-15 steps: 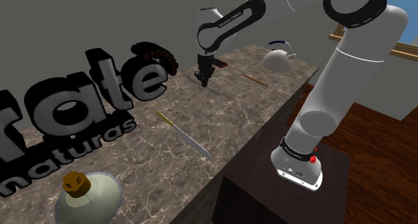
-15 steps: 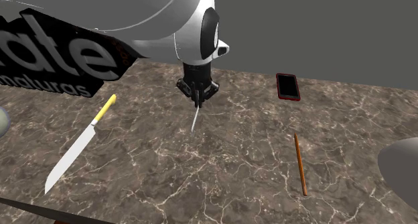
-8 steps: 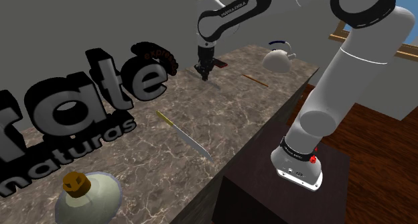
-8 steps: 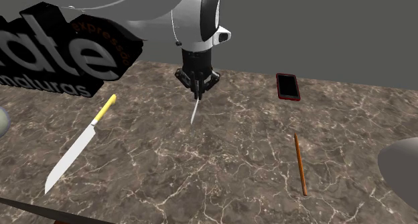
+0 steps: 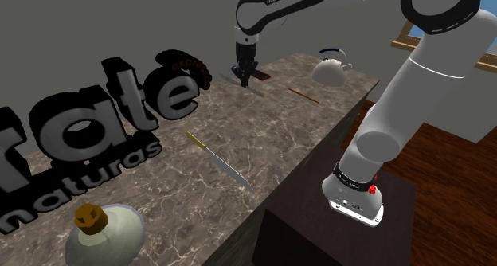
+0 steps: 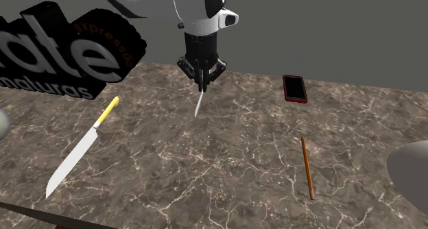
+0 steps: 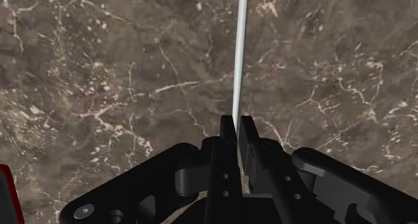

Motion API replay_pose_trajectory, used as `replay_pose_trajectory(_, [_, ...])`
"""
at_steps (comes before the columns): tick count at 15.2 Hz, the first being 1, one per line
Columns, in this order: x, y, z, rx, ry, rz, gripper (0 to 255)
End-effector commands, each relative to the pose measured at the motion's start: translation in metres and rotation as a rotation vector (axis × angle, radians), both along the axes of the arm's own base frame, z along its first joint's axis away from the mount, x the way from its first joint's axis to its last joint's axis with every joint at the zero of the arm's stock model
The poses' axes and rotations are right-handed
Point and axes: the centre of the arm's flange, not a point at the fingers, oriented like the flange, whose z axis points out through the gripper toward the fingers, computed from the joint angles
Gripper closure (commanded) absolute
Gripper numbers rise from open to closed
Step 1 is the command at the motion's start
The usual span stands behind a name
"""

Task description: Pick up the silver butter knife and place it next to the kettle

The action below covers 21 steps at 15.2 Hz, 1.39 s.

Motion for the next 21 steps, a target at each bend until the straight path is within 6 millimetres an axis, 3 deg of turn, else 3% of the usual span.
replay_pose_trajectory(1, [-0.001,0.001,0.01,0.0,0.0,0.0,255])
replay_pose_trajectory(21, [-0.001,0.001,0.116,0.0,0.0,0.0,255])
